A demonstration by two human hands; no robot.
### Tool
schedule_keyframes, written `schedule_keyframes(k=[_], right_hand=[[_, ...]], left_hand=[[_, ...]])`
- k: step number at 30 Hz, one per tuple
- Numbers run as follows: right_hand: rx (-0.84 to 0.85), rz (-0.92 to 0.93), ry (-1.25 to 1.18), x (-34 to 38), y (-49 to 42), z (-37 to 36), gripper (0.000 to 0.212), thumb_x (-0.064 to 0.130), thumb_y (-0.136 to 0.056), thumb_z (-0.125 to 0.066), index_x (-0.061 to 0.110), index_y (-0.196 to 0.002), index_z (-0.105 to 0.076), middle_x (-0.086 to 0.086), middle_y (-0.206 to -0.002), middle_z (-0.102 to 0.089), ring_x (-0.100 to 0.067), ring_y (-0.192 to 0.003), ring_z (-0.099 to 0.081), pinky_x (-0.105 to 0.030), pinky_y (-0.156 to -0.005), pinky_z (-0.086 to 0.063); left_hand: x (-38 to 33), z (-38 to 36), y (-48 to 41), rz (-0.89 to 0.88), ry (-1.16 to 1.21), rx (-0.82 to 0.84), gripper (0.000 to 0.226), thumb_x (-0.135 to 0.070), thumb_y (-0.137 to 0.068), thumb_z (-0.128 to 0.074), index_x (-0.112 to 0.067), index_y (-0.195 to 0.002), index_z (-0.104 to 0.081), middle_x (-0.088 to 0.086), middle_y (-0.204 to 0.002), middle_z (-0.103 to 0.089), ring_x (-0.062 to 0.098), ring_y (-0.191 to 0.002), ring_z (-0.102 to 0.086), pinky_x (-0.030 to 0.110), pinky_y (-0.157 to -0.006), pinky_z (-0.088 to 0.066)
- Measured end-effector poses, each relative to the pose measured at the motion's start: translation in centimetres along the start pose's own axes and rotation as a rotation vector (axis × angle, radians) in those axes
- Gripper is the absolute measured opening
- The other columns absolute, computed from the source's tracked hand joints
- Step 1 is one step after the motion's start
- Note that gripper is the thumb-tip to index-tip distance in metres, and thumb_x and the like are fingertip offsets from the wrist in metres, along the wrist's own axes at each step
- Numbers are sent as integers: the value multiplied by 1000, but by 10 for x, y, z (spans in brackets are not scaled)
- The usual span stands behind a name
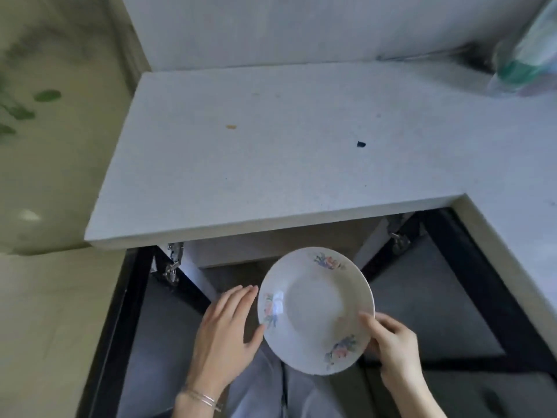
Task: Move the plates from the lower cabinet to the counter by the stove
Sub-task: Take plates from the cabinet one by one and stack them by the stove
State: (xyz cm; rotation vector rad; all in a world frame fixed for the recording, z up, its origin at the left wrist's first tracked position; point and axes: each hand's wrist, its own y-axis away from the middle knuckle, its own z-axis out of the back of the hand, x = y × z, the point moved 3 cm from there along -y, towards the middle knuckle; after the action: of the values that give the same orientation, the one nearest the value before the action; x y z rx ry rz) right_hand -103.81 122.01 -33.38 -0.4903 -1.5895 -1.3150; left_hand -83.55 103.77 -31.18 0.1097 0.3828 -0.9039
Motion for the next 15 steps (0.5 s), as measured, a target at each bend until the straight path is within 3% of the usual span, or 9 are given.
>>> schedule_keyframes(k=[4,7,11,15], right_hand=[[6,-79,52,55,63,20,11,4,-80,-68,0,-71,-72,-32,-77,-65,-29,-68,-57,-43,-68,-46],[0,-107,89,100,104,31,12,5,-79,-69,1,-68,-73,-31,-76,-65,-30,-68,-58,-46,-68,-49],[32,-126,112,156,151,38,10,5,-79,-69,0,-72,-72,-20,-72,-71,-29,-69,-66,-38,-63,-57],[92,-116,114,188,173,35,10,4,-80,-68,-1,-71,-70,-12,-67,-71,-23,-65,-67,-31,-58,-58]], left_hand=[[-35,71,15,4,-16,112,69,-59,-94,-20,-13,-128,-58,-2,-129,-58,14,-119,-51,25,-104,-26],[-56,124,21,-4,-45,146,73,-62,-93,-15,-14,-128,-57,-2,-130,-58,15,-119,-52,29,-105,-35],[-78,192,27,-7,-14,152,62,-54,-88,-36,-11,-129,-56,2,-131,-57,19,-121,-52,40,-101,-42],[-85,232,31,-27,-19,129,61,-49,-85,-42,-8,-128,-56,4,-131,-57,21,-121,-52,43,-99,-45]])
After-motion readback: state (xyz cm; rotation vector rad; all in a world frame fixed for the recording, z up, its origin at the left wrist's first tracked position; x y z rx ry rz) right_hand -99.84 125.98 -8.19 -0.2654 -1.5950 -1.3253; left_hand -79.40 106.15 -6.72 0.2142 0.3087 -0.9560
